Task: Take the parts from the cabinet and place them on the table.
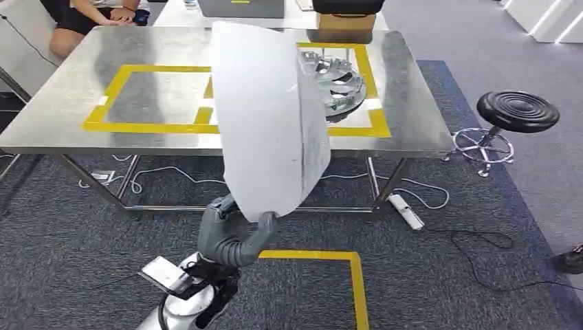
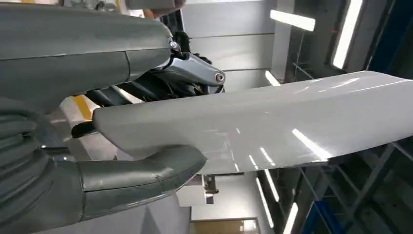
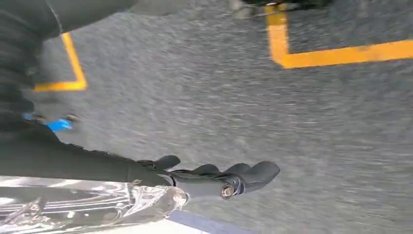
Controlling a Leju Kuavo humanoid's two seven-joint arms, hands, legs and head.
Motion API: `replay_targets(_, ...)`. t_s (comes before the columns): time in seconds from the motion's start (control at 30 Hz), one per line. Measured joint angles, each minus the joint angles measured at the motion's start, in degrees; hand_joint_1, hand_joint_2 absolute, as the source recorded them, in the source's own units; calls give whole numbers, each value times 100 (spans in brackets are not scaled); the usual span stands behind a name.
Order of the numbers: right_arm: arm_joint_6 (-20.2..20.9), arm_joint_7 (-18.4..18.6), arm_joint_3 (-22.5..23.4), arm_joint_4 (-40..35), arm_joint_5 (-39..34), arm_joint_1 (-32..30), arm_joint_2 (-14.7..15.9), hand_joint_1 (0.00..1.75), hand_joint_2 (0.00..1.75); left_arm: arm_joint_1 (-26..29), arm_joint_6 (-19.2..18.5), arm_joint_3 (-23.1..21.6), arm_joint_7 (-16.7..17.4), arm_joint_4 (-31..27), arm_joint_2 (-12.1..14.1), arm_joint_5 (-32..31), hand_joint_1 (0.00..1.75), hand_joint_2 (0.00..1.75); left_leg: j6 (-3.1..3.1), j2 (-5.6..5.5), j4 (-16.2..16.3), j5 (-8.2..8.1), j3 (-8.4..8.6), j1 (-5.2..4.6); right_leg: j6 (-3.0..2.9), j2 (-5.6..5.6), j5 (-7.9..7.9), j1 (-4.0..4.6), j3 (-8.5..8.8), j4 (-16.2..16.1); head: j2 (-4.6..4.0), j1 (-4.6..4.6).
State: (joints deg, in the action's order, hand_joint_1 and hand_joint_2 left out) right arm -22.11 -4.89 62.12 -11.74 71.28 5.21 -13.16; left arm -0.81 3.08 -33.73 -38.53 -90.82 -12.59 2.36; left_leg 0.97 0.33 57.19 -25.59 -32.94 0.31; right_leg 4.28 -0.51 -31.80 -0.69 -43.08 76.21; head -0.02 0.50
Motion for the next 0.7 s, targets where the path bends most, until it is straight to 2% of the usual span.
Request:
replay_targets(0.03, 125, -27, -4, 0, -61, 1, 0, 0, 175, 13, 7, 2, -2, 0, 7, -7, 175, 175, -1, -3, 0, -1, 4, 0, -10, 1, 184, 0, 150, -285, 0, 0)
replay_targets(0.1, 408, -81, 9, 0, -271, 10, 0, 0, 175, 19, 4, 2, -7, 0, 7, -13, 175, 175, -21, -16, 3, -11, 27, 4, -32, 26, 667, -4, 733, -1385, 0, -2)
replay_targets(0.13, 498, -156, 18, 0, -319, 14, 0, 0, 175, 21, 4, 2, -9, -2, 7, -13, 175, 175, -56, -19, 5, -20, 29, -17, -39, 67, 639, 2, 914, -1748, 0, 0)
replay_targets(0.17, 542, -230, 15, 0, -334, 26, 0, 0, 175, 22, 4, 11, -13, -4, 7, -13, 175, 175, -90, -23, 25, -27, 15, -51, -94, 44, 663, 10, 942, -1771, 0, 2)
replay_targets(0.27, 463, -330, 18, 0, -339, 6, 0, 0, 175, 29, 2, 31, -15, -7, 7, -13, 175, 175, -189, -12, -29, 11, 25, -27, -192, 11, 672, 45, 905, -1754, 0, 18)
replay_targets(0.3, 437, -337, 20, 0, -337, 5, 0, 0, 175, 30, 2, 37, -15, -11, 9, -13, 175, 175, -230, -14, -16, -18, 11, -25, -242, 11, 703, 6, 919, -1792, 0, 15)
replay_targets(0.33, 421, -343, 22, 0, -334, 9, 0, 0, 175, 30, 4, 46, -17, -11, 9, -13, 175, 175, -265, -18, 98, -126, -30, -25, -269, 10, 706, -1, 917, -1793, 0, 33)
replay_targets(0.37, 404, -346, 22, 0, -326, 12, 0, 0, 175, 32, 4, 54, -17, -13, 11, -13, 175, 175, -289, -18, 405, -336, -167, -22, -298, 11, 702, -2, 915, -1793, 0, 74)
replay_targets(0.43, 389, -324, 22, 0, -295, 7, 0, 0, 175, 51, 4, 61, -17, -11, 17, -13, 175, 175, -317, -18, 1373, -794, -626, -15, -312, 13, 701, 1, 907, -1793, 0, 79)
replay_targets(0.47, 371, -282, 22, 0, -286, 6, 0, 0, 175, 73, 4, 63, -17, -11, 26, -13, 175, 175, -322, -19, 1737, -889, -809, -15, -314, 38, 701, 3, 904, -1793, 0, 81)
replay_targets(0.5, 303, -236, 24, -2, -280, 3, 0, 0, 175, 92, 7, 66, -17, -11, 37, -13, 175, 175, -320, -18, 1790, -820, -850, -15, -318, 60, 698, 3, 907, -1793, 0, 79)
replay_targets(0.53, 233, -210, 24, 0, -269, 1, 0, 0, 175, 100, 11, 66, -17, -11, 39, -13, 175, 175, -312, -18, 1601, -637, -774, -15, -318, 71, 697, 2, 910, -1792, 0, 88)
replay_targets(0.57, 172, -171, 24, 0, -256, 3, 0, 0, 175, 100, 15, 66, -17, -13, 39, -13, 175, 175, -302, -8, 1226, -388, -602, -14, -315, 93, 695, 1, 915, -1792, 0, 87)
replay_targets(0.6, 148, -153, 22, 0, -236, 3, 0, 0, 175, 99, 15, 66, -17, -15, 39, -13, 175, 175, -290, 40, 699, -127, -338, -14, -300, 121, 688, -4, 928, -1791, 0, 87)
replay_targets(0.63, 144, -142, 22, -2, -223, 3, 0, 0, 175, 99, 17, 66, -17, -22, 39, -13, 175, 175, -276, 247, 276, 23, -109, -22, -270, 141, 678, 15, 941, -1789, 0, 94)
replay_targets(0.67, 142, -142, 22, -2, -214, -1, 0, 0, 175, 84, 17, 66, -17, -26, 33, -13, 175, 175, -268, 322, -6, -8, -9, -36, -222, 178, 644, 78, 915, -1725, 0, 127)
replay_targets(0.7, 140, -131, 22, -2, -212, -7, 2, 0, 175, 91, 17, 68, -17, -26, 22, -13, 175, 175, -193, 238, 41, -5, -51, -35, -198, 216, 653, 73, 920, -1763, 2, 92)
